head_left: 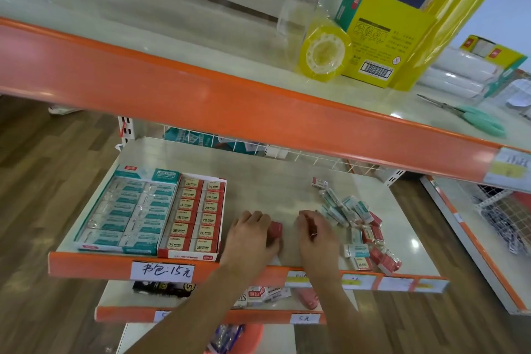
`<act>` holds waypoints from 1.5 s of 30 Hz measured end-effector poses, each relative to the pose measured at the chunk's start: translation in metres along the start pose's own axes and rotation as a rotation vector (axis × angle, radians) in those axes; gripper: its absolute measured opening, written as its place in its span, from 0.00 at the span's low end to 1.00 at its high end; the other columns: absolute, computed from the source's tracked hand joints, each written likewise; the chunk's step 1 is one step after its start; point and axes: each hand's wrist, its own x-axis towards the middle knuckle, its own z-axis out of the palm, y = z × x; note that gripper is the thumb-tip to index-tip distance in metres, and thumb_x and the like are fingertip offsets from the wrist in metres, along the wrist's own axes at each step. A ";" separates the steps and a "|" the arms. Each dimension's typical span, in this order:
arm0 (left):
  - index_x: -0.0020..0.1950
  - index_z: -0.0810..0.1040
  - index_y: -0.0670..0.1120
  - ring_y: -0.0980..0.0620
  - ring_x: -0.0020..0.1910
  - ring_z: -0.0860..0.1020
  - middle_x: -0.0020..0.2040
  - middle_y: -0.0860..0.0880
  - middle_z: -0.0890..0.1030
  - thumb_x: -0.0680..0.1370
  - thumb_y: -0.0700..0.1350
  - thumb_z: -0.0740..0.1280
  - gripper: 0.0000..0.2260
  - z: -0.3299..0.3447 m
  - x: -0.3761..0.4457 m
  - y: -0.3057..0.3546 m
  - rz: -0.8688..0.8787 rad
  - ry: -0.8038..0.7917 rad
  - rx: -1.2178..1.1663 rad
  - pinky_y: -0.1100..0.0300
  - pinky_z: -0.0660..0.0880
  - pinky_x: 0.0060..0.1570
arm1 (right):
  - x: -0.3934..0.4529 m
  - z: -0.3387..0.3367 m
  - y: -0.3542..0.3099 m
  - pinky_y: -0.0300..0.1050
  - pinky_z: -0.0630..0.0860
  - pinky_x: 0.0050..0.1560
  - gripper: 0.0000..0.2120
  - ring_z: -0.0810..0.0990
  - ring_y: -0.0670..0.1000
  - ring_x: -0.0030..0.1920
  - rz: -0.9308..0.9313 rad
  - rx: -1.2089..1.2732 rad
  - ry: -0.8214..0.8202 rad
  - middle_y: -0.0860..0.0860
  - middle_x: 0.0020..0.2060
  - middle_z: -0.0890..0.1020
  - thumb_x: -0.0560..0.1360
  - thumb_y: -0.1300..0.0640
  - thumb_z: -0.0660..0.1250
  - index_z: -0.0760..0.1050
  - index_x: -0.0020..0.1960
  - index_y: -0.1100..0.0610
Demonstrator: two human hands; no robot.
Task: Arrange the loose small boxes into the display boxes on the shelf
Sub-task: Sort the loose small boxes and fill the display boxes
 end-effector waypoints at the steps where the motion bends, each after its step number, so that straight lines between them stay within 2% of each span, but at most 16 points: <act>1: 0.49 0.74 0.50 0.52 0.50 0.73 0.47 0.53 0.77 0.73 0.57 0.63 0.13 0.000 0.000 0.000 -0.002 -0.008 -0.023 0.59 0.71 0.49 | -0.001 -0.001 0.000 0.30 0.72 0.40 0.06 0.79 0.42 0.39 0.047 0.049 0.010 0.43 0.40 0.81 0.78 0.58 0.66 0.79 0.51 0.50; 4: 0.63 0.68 0.55 0.50 0.57 0.70 0.62 0.51 0.71 0.74 0.59 0.60 0.19 -0.001 0.000 -0.001 0.054 -0.051 -0.054 0.54 0.71 0.55 | 0.001 -0.004 0.000 0.30 0.73 0.43 0.08 0.79 0.41 0.42 0.062 0.022 -0.023 0.46 0.44 0.81 0.77 0.62 0.65 0.80 0.52 0.52; 6: 0.66 0.67 0.60 0.49 0.61 0.67 0.68 0.53 0.66 0.76 0.58 0.59 0.18 -0.002 0.000 0.000 0.112 -0.087 -0.030 0.51 0.69 0.58 | 0.005 -0.004 -0.002 0.36 0.74 0.49 0.08 0.78 0.43 0.45 0.023 -0.035 -0.051 0.48 0.45 0.81 0.76 0.66 0.65 0.81 0.48 0.56; 8: 0.61 0.73 0.59 0.50 0.60 0.68 0.64 0.54 0.70 0.77 0.57 0.59 0.13 -0.002 -0.001 -0.001 0.109 -0.082 -0.044 0.54 0.68 0.58 | 0.005 -0.004 -0.003 0.39 0.74 0.49 0.11 0.78 0.43 0.46 0.018 -0.036 -0.073 0.47 0.44 0.81 0.76 0.68 0.63 0.82 0.47 0.57; 11: 0.57 0.74 0.55 0.53 0.56 0.71 0.57 0.54 0.73 0.77 0.54 0.62 0.10 -0.004 -0.002 -0.002 0.046 -0.041 -0.138 0.60 0.71 0.54 | 0.001 -0.006 -0.004 0.34 0.75 0.48 0.15 0.79 0.40 0.47 0.026 0.017 -0.105 0.44 0.45 0.82 0.76 0.70 0.61 0.82 0.49 0.55; 15: 0.61 0.70 0.55 0.55 0.49 0.75 0.61 0.53 0.69 0.74 0.46 0.67 0.17 -0.008 -0.003 -0.002 0.020 0.003 -0.284 0.62 0.76 0.47 | -0.001 -0.006 -0.005 0.34 0.75 0.51 0.13 0.78 0.40 0.48 -0.104 -0.071 -0.153 0.45 0.49 0.81 0.72 0.66 0.69 0.81 0.54 0.55; 18: 0.62 0.68 0.56 0.57 0.40 0.77 0.62 0.55 0.64 0.76 0.43 0.67 0.17 -0.010 -0.005 -0.003 0.003 -0.003 -0.345 0.63 0.79 0.42 | -0.002 -0.004 -0.007 0.25 0.69 0.51 0.16 0.75 0.34 0.49 -0.123 -0.106 -0.174 0.45 0.49 0.79 0.69 0.64 0.71 0.80 0.55 0.53; 21: 0.63 0.70 0.53 0.56 0.49 0.77 0.60 0.53 0.69 0.76 0.43 0.67 0.16 -0.007 -0.002 -0.005 -0.027 0.008 -0.345 0.62 0.77 0.49 | -0.001 -0.003 -0.005 0.23 0.65 0.54 0.17 0.75 0.37 0.51 -0.160 -0.139 -0.174 0.46 0.50 0.79 0.68 0.64 0.72 0.80 0.55 0.54; 23: 0.65 0.71 0.52 0.55 0.56 0.73 0.58 0.52 0.72 0.77 0.44 0.66 0.17 -0.006 0.000 -0.006 -0.061 0.028 -0.320 0.62 0.73 0.55 | 0.000 -0.002 -0.004 0.28 0.66 0.57 0.17 0.76 0.44 0.54 -0.158 -0.166 -0.210 0.47 0.52 0.79 0.68 0.62 0.71 0.80 0.57 0.54; 26: 0.67 0.69 0.52 0.54 0.58 0.70 0.56 0.52 0.76 0.76 0.45 0.67 0.20 -0.005 0.000 -0.005 -0.095 0.042 -0.288 0.62 0.70 0.57 | -0.001 -0.002 -0.002 0.34 0.66 0.61 0.18 0.75 0.46 0.58 -0.134 -0.173 -0.257 0.45 0.56 0.79 0.70 0.60 0.71 0.79 0.60 0.52; 31: 0.68 0.68 0.54 0.55 0.59 0.70 0.57 0.54 0.77 0.74 0.38 0.67 0.24 -0.003 -0.002 -0.005 -0.105 0.037 -0.226 0.63 0.69 0.58 | -0.002 -0.003 -0.004 0.42 0.73 0.59 0.15 0.77 0.47 0.56 -0.158 -0.122 -0.248 0.44 0.53 0.81 0.73 0.56 0.73 0.80 0.59 0.51; 35: 0.68 0.68 0.53 0.54 0.62 0.69 0.59 0.53 0.76 0.73 0.33 0.66 0.26 -0.008 -0.002 0.000 -0.073 0.047 -0.199 0.62 0.71 0.58 | 0.000 -0.004 -0.005 0.42 0.77 0.53 0.14 0.79 0.43 0.52 -0.107 -0.035 -0.189 0.43 0.50 0.82 0.72 0.55 0.74 0.81 0.57 0.52; 38: 0.66 0.70 0.53 0.54 0.63 0.68 0.60 0.53 0.75 0.74 0.35 0.66 0.23 -0.016 -0.004 0.004 0.001 0.065 -0.196 0.63 0.71 0.56 | 0.003 -0.005 -0.003 0.44 0.78 0.51 0.13 0.80 0.41 0.50 -0.056 0.011 -0.160 0.43 0.49 0.82 0.72 0.55 0.75 0.81 0.56 0.51; 40: 0.64 0.71 0.52 0.54 0.62 0.69 0.59 0.53 0.76 0.75 0.38 0.67 0.19 -0.025 -0.002 0.003 0.010 0.095 -0.207 0.63 0.71 0.54 | 0.004 -0.005 -0.004 0.42 0.78 0.49 0.13 0.80 0.41 0.49 -0.040 0.013 -0.147 0.44 0.49 0.82 0.72 0.54 0.75 0.80 0.55 0.49; 43: 0.63 0.72 0.52 0.55 0.60 0.71 0.59 0.53 0.77 0.75 0.38 0.68 0.18 -0.042 0.003 -0.009 -0.021 0.148 -0.211 0.63 0.71 0.56 | 0.006 0.002 -0.019 0.31 0.74 0.43 0.12 0.79 0.38 0.47 -0.059 0.019 -0.152 0.40 0.48 0.82 0.71 0.52 0.75 0.80 0.54 0.43; 45: 0.62 0.73 0.52 0.54 0.59 0.71 0.58 0.53 0.77 0.75 0.39 0.68 0.18 -0.055 0.007 -0.023 -0.040 0.175 -0.196 0.62 0.71 0.55 | 0.008 0.009 -0.034 0.27 0.72 0.42 0.12 0.78 0.36 0.48 -0.059 0.056 -0.178 0.36 0.47 0.82 0.71 0.49 0.74 0.79 0.52 0.40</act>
